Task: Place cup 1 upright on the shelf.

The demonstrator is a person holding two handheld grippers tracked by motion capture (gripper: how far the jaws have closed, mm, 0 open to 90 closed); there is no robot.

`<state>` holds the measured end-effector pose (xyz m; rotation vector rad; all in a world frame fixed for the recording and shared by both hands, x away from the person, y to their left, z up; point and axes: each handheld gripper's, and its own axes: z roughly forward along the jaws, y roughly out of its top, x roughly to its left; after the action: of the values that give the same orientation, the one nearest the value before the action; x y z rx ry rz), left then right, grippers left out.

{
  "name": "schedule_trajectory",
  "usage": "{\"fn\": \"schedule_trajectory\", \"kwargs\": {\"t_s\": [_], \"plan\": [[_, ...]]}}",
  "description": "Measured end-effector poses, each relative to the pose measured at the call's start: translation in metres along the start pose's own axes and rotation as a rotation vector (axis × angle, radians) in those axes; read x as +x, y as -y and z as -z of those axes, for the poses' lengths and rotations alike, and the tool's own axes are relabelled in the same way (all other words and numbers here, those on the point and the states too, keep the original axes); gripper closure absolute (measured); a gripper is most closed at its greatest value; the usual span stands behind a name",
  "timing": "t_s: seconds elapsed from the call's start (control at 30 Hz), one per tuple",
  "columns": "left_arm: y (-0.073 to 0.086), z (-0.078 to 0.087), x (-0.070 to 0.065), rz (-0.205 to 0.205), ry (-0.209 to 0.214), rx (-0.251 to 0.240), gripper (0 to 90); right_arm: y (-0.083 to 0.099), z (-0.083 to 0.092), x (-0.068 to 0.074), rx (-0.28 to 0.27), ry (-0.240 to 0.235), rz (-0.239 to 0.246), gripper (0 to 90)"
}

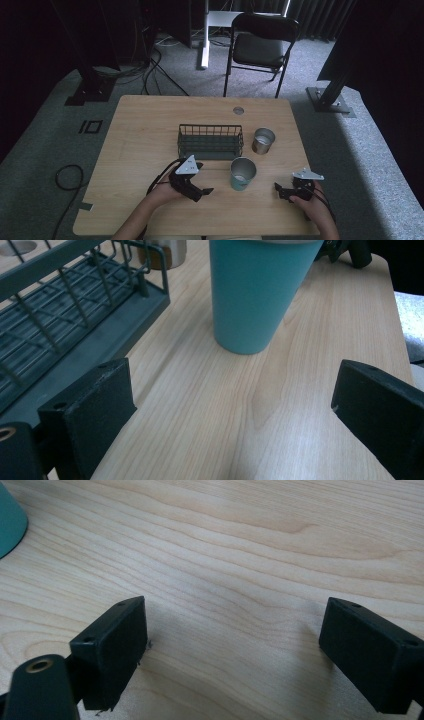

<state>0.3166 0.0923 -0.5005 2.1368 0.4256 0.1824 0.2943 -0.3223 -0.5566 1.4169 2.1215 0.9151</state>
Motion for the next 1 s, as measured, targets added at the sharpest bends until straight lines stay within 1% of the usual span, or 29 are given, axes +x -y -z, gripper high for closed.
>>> {"fn": "schedule_trajectory", "kwargs": {"t_s": [0.33,0.57,0.73,1.0], "plan": [[-0.01,-0.015,-0.003,-0.016,0.022,-0.001,3.9,0.0,0.0,0.0,0.0,0.0,0.0,11.6],[-0.02,-0.023,-0.003,-0.028,0.033,-0.013,3.9,0.0,0.0,0.0,0.0,0.0,0.0,11.6],[-0.026,-0.031,-0.004,-0.038,0.042,-0.01,3.9,0.0,0.0,0.0,0.0,0.0,0.0,11.6],[-0.036,-0.044,-0.007,-0.047,0.074,-0.022,3.9,0.0,0.0,0.0,0.0,0.0,0.0,11.6]]}}
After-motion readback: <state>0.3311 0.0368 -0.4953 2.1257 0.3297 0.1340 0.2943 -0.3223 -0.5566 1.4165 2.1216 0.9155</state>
